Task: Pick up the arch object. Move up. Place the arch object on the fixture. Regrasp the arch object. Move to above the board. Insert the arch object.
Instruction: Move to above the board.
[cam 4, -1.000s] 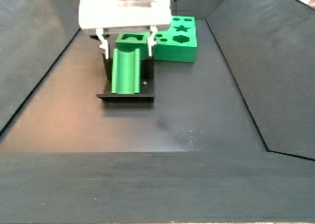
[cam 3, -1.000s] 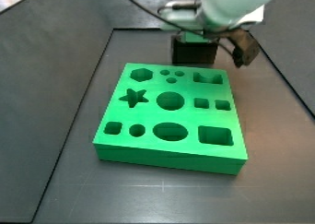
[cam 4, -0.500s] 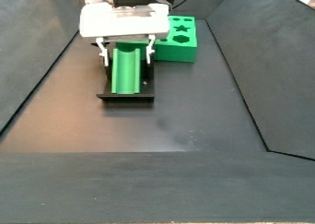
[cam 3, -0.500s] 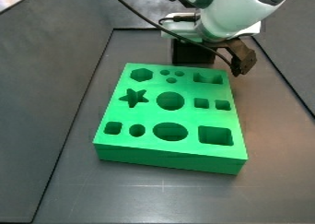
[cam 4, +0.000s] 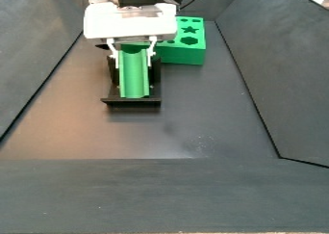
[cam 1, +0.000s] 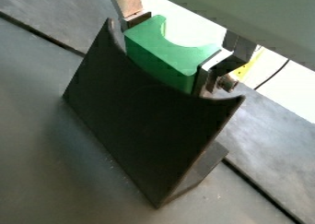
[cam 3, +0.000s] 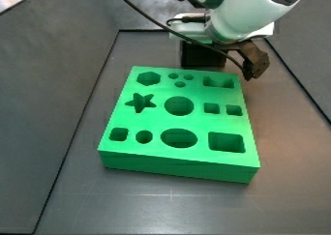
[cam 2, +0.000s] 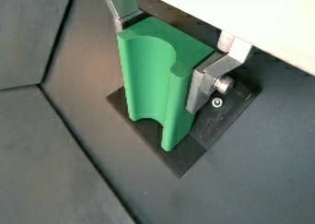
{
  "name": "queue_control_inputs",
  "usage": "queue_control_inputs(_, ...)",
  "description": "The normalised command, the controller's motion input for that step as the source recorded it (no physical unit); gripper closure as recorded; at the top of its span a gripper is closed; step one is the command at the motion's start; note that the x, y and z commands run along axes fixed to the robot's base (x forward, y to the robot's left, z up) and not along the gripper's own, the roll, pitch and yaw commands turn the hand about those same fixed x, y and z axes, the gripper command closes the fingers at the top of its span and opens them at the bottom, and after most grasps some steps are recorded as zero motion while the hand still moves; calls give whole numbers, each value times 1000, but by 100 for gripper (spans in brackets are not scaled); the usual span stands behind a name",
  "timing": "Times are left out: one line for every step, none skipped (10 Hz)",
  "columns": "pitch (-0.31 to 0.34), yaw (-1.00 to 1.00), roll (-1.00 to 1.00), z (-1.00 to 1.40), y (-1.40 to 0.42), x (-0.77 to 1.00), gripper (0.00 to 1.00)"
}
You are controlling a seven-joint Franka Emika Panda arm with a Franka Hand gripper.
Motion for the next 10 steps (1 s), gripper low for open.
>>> queue_control_inputs(65, 35, -143, 1000, -58, -212, 100)
queue_control_inputs(35, 33, -145, 1000, -50, -204, 100)
queue_control_inputs(33, 36, -132, 1000, -45, -191, 100)
queue_control_inputs(28, 33, -99, 1000, -44, -179, 100)
queue_control_inputs(29, 32, -73, 1000, -42, -173, 100)
queue_control_inputs(28, 29, -51, 1000, -41, -165, 100)
queue_control_inputs(34, 26, -42, 1000, -40, -158, 100)
queue_control_inputs(33, 24, -37, 1000, -37, -150, 100)
queue_control_inputs(36, 24, -37, 1000, -37, -143, 100)
queue_control_inputs(36, 22, -36, 1000, -33, -132, 100)
